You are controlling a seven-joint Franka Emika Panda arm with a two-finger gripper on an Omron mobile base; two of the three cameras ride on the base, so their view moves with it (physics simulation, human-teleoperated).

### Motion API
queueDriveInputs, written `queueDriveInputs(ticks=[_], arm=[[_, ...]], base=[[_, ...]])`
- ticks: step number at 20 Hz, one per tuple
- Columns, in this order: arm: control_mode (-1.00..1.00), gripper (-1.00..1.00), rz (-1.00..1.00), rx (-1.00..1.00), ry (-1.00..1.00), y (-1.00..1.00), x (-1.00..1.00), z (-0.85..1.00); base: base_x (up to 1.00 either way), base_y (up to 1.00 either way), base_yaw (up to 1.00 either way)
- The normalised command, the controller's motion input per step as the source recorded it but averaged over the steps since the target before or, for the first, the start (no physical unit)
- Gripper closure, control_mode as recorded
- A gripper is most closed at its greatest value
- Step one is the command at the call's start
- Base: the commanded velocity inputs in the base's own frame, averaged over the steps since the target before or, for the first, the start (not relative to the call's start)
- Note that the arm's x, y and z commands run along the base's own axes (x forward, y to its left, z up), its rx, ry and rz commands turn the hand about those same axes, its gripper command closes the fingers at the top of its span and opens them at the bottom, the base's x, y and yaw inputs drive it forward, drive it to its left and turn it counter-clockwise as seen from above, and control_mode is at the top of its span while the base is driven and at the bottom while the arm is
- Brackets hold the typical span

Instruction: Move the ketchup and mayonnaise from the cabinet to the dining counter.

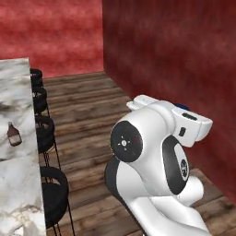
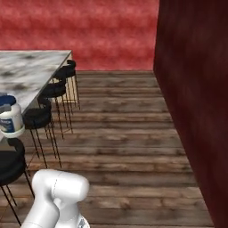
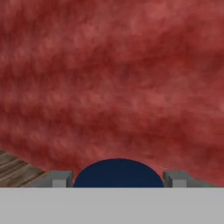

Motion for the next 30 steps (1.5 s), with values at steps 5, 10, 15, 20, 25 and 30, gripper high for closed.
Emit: queueDriveInputs(ticks=[5, 10, 15, 20, 25, 30], arm=[[1.0, 1.0, 0.0, 0.0, 0.0, 0.0, 0.0, 0.0], [1.0, 1.0, 0.0, 0.0, 0.0, 0.0, 0.0, 0.0], [1.0, 1.0, 0.0, 0.0, 0.0, 0.0, 0.0, 0.0], [1.0, 1.0, 0.0, 0.0, 0.0, 0.0, 0.0, 0.0], [1.0, 1.0, 0.0, 0.0, 0.0, 0.0, 0.0, 0.0], [1.0, 1.0, 0.0, 0.0, 0.0, 0.0, 0.0, 0.0]], base=[[0.55, -0.25, 0.44], [0.55, -0.23, 0.45], [0.55, -0.33, 0.31], [0.4, -0.55, 0.12], [0.39, -0.48, 0.18], [0.4, -0.32, 0.38]])
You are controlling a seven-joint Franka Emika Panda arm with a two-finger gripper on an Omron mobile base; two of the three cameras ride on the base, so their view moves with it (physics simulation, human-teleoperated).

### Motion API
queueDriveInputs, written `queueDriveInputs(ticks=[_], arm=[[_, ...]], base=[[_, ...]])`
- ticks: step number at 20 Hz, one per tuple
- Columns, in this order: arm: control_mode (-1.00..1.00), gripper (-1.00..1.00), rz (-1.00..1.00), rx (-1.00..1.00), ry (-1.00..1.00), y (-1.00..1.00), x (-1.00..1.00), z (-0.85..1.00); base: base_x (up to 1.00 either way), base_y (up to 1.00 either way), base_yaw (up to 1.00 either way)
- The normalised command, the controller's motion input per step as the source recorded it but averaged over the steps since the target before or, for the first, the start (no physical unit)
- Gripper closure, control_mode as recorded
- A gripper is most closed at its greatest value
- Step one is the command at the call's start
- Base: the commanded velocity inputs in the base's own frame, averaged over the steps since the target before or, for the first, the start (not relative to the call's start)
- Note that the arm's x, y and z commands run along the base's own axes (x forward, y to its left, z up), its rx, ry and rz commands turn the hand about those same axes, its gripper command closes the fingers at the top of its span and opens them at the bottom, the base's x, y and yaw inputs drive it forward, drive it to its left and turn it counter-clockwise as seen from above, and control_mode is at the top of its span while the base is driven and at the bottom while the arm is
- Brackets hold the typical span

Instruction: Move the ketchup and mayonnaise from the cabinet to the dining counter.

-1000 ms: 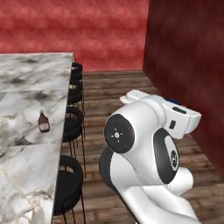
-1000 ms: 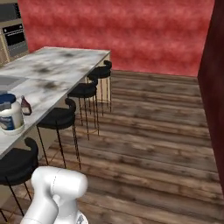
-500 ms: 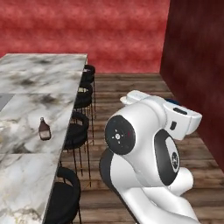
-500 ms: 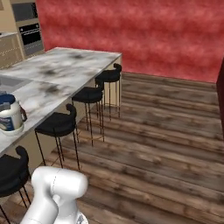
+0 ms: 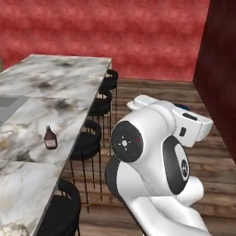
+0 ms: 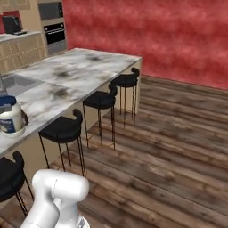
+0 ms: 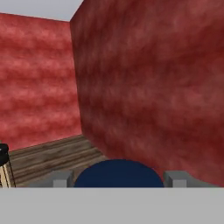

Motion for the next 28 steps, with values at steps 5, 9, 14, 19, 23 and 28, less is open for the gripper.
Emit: queueDriveInputs(ticks=[5, 9, 14, 19, 23, 28], arm=[[1.0, 1.0, 0.0, 0.0, 0.0, 0.0, 0.0, 0.0], [1.0, 1.0, 0.0, 0.0, 0.0, 0.0, 0.0, 0.0], [1.0, 1.0, 0.0, 0.0, 0.0, 0.0, 0.0, 0.0], [1.0, 1.0, 0.0, 0.0, 0.0, 0.0, 0.0, 0.0], [1.0, 1.0, 0.0, 0.0, 0.0, 0.0, 0.0, 0.0], [1.0, 1.0, 0.0, 0.0, 0.0, 0.0, 0.0, 0.0]], base=[[0.39, -0.29, 0.42], [0.45, -0.36, 0.25], [0.52, -0.37, 0.22], [0.63, -0.25, 0.32], [0.71, -0.12, 0.4], [0.73, -0.06, 0.41]])
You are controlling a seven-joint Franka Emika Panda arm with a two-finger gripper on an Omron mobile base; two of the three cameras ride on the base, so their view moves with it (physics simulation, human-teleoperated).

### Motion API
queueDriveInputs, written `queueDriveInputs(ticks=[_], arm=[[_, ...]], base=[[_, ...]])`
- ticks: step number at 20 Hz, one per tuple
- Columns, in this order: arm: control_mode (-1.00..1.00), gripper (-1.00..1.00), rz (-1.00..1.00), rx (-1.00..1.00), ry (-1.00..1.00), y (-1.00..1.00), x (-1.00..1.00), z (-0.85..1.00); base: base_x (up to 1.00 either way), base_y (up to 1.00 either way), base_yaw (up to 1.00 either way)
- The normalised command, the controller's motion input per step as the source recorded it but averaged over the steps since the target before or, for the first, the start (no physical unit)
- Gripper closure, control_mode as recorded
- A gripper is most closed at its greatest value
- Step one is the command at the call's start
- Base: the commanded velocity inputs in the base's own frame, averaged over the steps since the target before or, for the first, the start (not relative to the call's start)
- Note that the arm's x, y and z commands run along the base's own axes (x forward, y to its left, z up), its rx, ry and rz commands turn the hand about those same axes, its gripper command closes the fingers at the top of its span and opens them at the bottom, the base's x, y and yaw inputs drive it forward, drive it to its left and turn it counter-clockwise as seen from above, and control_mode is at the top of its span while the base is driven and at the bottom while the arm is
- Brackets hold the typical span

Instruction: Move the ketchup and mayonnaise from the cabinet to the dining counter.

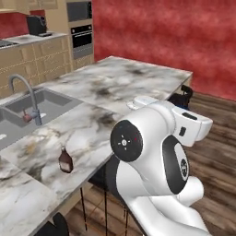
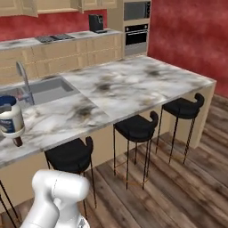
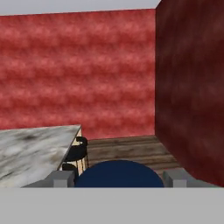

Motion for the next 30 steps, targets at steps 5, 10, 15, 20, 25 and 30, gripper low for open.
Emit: queueDriveInputs(ticks=[5, 10, 15, 20, 25, 30], arm=[[1.0, 1.0, 0.0, 0.0, 0.0, 0.0, 0.0, 0.0], [1.0, 1.0, 0.0, 0.0, 0.0, 0.0, 0.0, 0.0], [1.0, 1.0, 0.0, 0.0, 0.0, 0.0, 0.0, 0.0], [1.0, 1.0, 0.0, 0.0, 0.0, 0.0, 0.0, 0.0], [1.0, 1.0, 0.0, 0.0, 0.0, 0.0, 0.0, 0.0], [1.0, 1.0, 0.0, 0.0, 0.0, 0.0, 0.0, 0.0]], base=[[0.68, 0.03, 0.39], [0.6, 0.08, 0.18], [0.47, 0.0, 0.17], [0.32, -0.02, 0.07], [0.34, -0.09, 0.14], [0.03, 0.0, 0.0]])
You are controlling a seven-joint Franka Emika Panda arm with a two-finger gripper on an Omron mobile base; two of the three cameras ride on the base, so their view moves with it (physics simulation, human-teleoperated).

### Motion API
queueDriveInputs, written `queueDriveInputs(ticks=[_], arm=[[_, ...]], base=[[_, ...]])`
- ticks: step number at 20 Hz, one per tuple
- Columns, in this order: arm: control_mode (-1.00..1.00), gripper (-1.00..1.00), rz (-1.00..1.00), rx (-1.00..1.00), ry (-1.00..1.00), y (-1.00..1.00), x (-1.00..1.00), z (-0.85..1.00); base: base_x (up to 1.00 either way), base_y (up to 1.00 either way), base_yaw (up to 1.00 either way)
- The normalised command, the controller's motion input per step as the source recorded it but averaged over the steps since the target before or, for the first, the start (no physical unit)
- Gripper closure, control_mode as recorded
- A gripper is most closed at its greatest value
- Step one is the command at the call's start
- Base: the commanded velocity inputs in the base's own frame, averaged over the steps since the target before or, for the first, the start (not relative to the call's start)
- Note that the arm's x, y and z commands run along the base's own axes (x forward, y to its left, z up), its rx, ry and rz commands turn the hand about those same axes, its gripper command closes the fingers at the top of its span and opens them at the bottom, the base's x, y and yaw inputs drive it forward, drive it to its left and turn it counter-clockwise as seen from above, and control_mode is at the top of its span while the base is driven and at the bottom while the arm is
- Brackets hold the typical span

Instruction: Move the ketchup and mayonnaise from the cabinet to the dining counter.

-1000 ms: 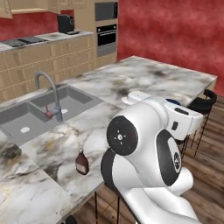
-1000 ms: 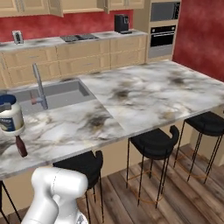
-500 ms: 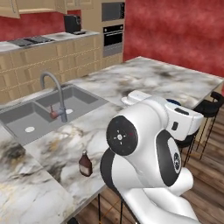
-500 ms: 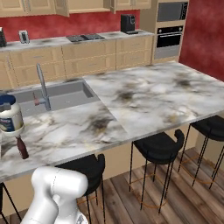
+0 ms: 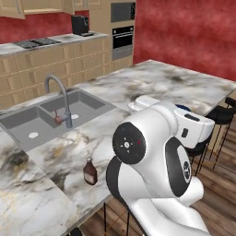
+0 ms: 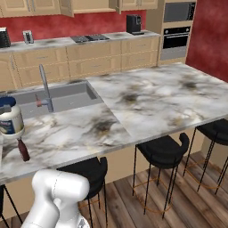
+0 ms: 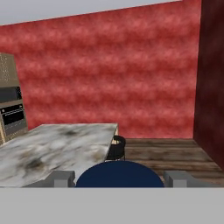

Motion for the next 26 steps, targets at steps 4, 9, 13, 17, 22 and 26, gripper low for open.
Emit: queueDriveInputs(ticks=[4, 9, 13, 17, 22, 26], arm=[[1.0, 1.0, 0.0, 0.0, 0.0, 0.0, 0.0, 0.0], [1.0, 1.0, 0.0, 0.0, 0.0, 0.0, 0.0, 0.0], [1.0, 1.0, 0.0, 0.0, 0.0, 0.0, 0.0, 0.0], [-1.0, 1.0, 0.06, 0.0, 0.0, -0.01, 0.0, -0.05], [-1.0, 1.0, 0.61, 0.0, 0.15, -0.07, 0.0, -0.08], [-1.0, 1.0, 0.82, 0.0, 0.13, -0.1, 0.0, -0.09]], base=[[0.0, 0.0, 0.0], [0.0, 0.0, 0.0], [0.0, 0.0, 0.0], [0.0, 0.0, 0.0], [0.0, 0.0, 0.0], [0.0, 0.0, 0.0]])
